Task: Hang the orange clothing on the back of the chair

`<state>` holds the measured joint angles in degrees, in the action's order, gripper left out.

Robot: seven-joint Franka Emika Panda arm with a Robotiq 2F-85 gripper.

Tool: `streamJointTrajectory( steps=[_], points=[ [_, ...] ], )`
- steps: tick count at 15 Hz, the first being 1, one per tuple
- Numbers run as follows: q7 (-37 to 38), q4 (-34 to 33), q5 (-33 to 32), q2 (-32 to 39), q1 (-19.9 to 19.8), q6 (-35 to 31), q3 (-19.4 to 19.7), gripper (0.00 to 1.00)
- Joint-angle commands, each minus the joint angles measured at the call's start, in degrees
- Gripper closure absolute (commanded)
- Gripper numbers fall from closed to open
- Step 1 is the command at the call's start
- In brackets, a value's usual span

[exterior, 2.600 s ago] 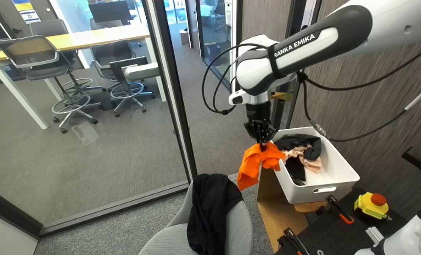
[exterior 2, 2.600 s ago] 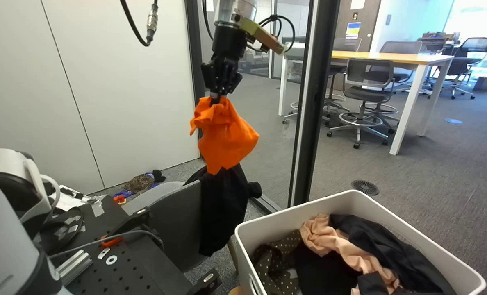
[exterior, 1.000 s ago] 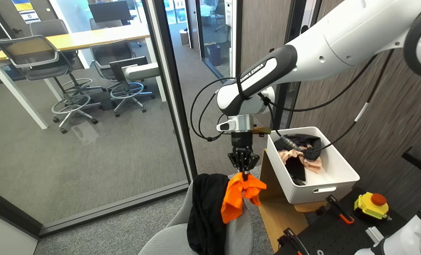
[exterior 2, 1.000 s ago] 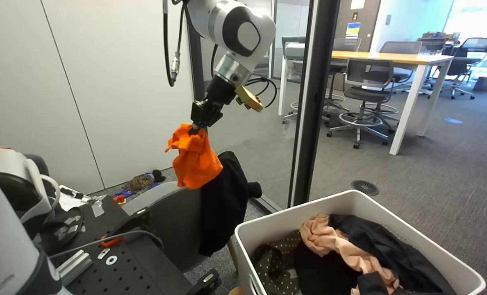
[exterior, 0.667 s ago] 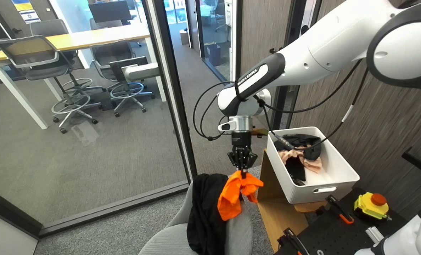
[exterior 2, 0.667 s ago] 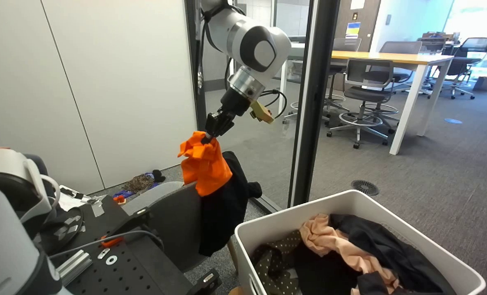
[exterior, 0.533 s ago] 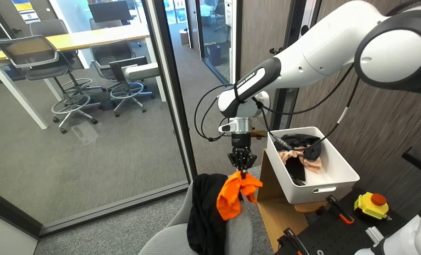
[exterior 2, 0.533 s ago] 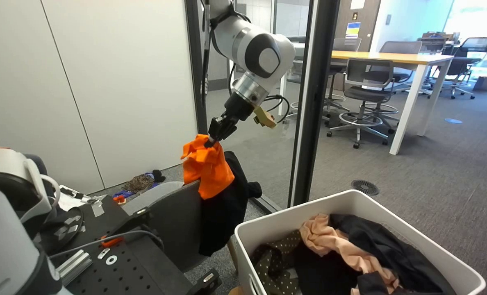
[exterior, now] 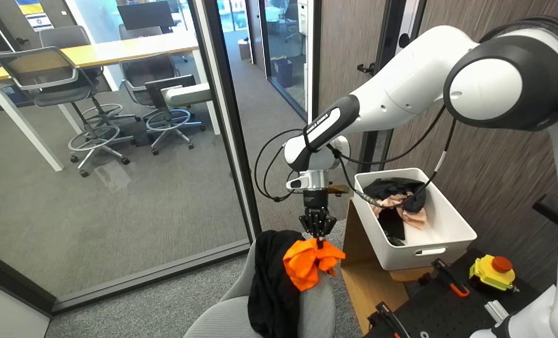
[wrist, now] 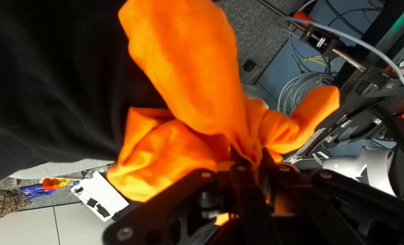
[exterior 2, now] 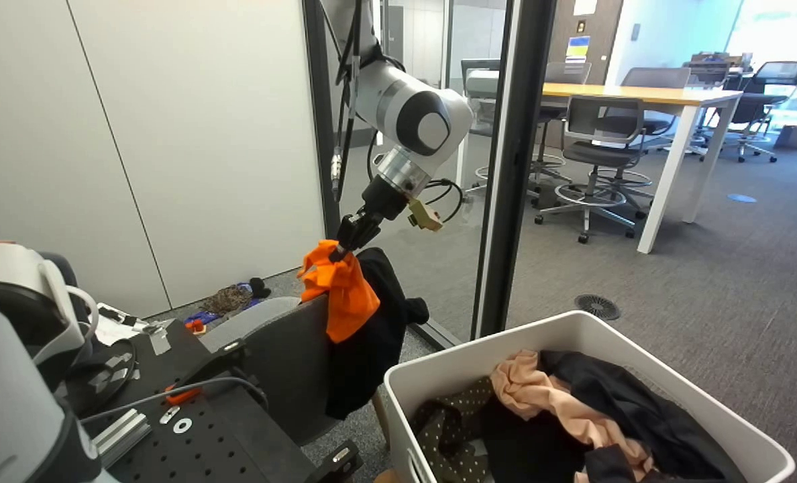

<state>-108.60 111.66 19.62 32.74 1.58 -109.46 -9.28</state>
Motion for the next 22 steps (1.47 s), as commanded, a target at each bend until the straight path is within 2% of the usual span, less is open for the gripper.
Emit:
streamJointTrajectory(
  steps=[1,11,12,15,21,22],
  points=[
    [1.9,0.2,-1.4,0.5,0.8,-2.8,-1.3,0.92],
    [4.9,0.5,-4.2,1.5,2.0,-5.7,-2.2,0.93],
    [5.6,0.5,-4.8,1.4,2.1,-5.6,-2.0,0.69],
    [7.3,0.1,-6.3,1.5,2.3,-5.5,-1.8,0.5],
    [14.6,-1.2,-10.5,1.9,3.0,-3.5,-1.4,0.04],
    [16.1,-1.3,-11.6,1.9,3.3,-3.3,-1.1,0.01]
  ],
)
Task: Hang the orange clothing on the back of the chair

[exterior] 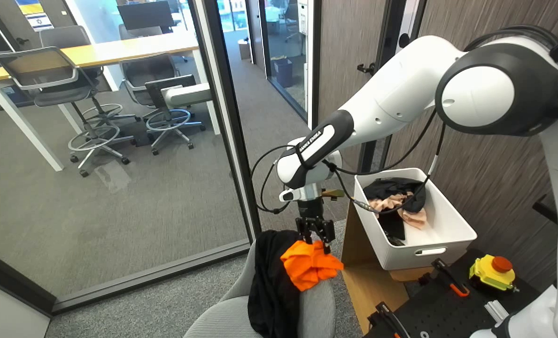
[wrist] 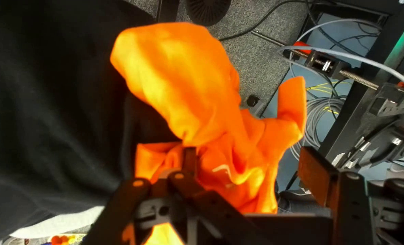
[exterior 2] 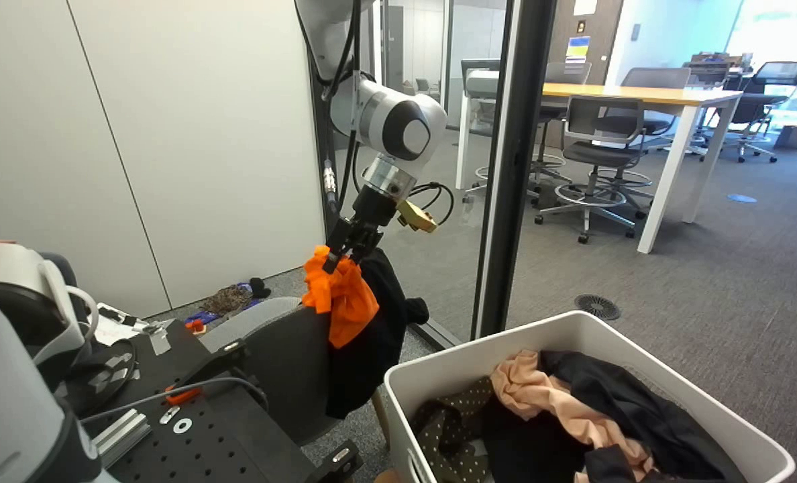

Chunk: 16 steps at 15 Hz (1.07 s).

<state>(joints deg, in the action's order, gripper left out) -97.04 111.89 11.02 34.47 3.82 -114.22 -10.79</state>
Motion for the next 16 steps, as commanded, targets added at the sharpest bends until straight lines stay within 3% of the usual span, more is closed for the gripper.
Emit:
streamJointTrajectory(
  steps=[1,10,16],
  points=[
    [6.6,-1.6,-4.5,0.0,1.4,1.6,0.8,0.0],
    [29.9,-1.1,-18.7,-4.5,2.1,4.9,5.1,0.0],
    [42.7,7.2,-19.2,-18.9,-1.6,8.5,7.6,0.0]
  ],
)
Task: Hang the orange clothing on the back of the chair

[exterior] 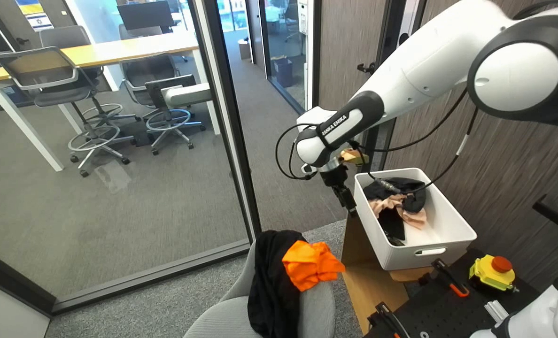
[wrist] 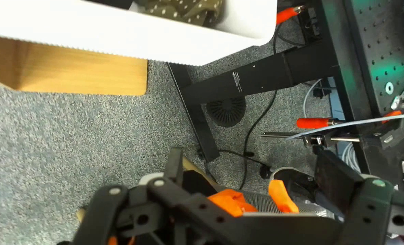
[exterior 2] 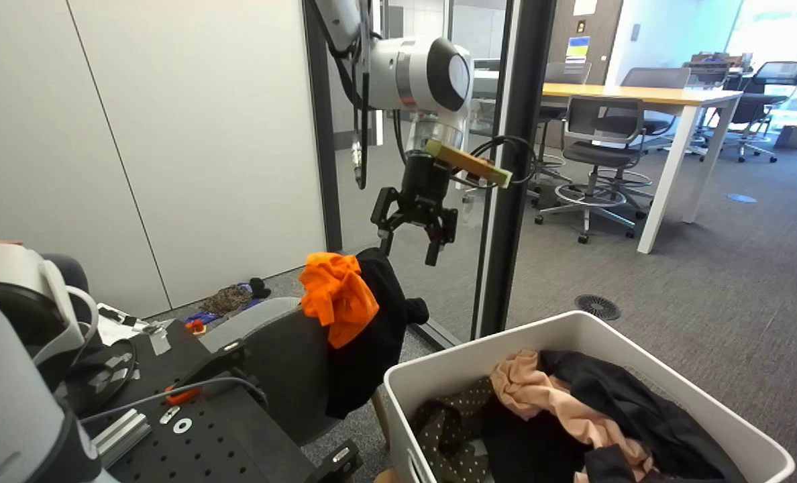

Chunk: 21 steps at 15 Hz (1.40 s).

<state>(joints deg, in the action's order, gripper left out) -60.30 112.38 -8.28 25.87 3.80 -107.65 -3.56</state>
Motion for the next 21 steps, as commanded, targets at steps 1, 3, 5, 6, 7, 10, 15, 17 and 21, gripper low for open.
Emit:
streamJointTrajectory(
  steps=[1,3,5,6,7,10,15,17,21],
  points=[
    [7.8,8.4,1.1,-13.2,-2.4,2.6,0.4,0.0],
    [11.6,11.3,2.4,-19.2,-3.5,5.2,0.9,0.0],
    [14.9,15.1,3.7,-25.8,-4.6,7.0,1.8,0.0],
    [16.6,16.8,4.4,-29.0,-5.0,8.2,2.4,0.0],
    [18.2,18.8,5.0,-32.4,-5.3,9.2,3.0,0.0],
    [24.5,24.0,5.8,-42.4,-5.8,13.4,5.1,0.0],
    [37.6,28.5,7.3,-51.7,-5.8,18.2,7.6,0.0],
    [42.6,28.7,8.2,-51.9,-6.1,17.4,8.2,0.0],
    [52.0,29.8,11.8,-53.5,-6.7,15.2,8.6,0.0]
  ],
)
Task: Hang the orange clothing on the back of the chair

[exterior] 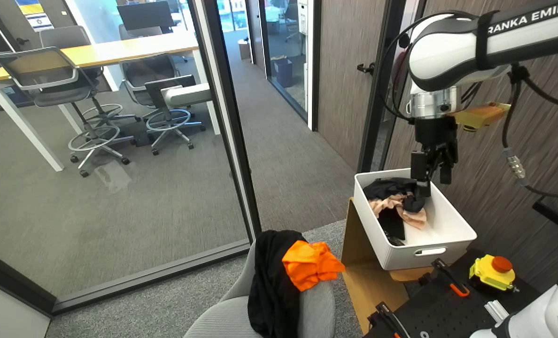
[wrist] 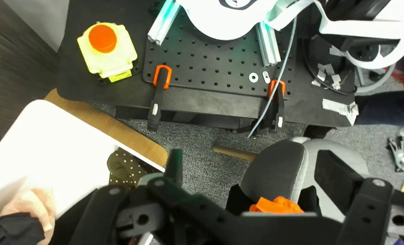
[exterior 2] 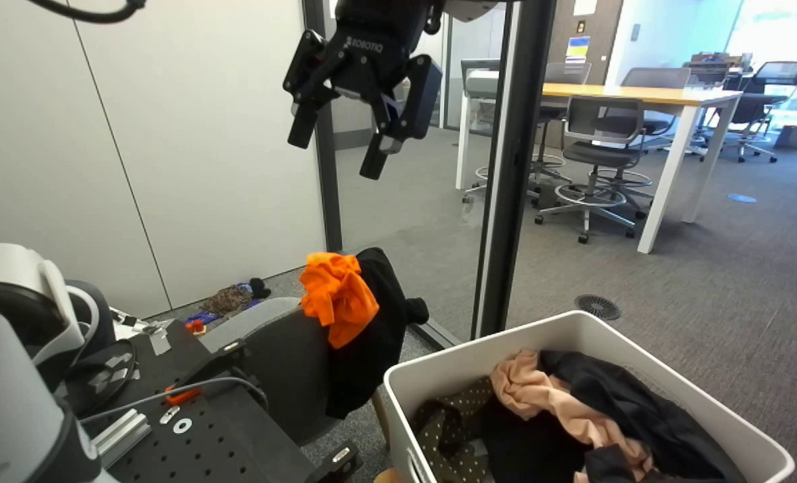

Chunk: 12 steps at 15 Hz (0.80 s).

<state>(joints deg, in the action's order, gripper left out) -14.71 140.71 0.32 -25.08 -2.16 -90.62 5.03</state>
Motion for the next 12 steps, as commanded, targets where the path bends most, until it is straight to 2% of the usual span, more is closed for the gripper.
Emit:
streamJointTrajectory(
  steps=[1,7,12],
  points=[
    [9.2,2.6,4.3,-4.2,-0.9,-2.0,-0.4,0.0],
    [22.3,10.8,7.8,-15.5,-2.1,-6.4,-2.8,0.0],
    [25.5,13.0,6.8,-18.6,-3.8,-7.0,-2.3,0.0]
  ],
)
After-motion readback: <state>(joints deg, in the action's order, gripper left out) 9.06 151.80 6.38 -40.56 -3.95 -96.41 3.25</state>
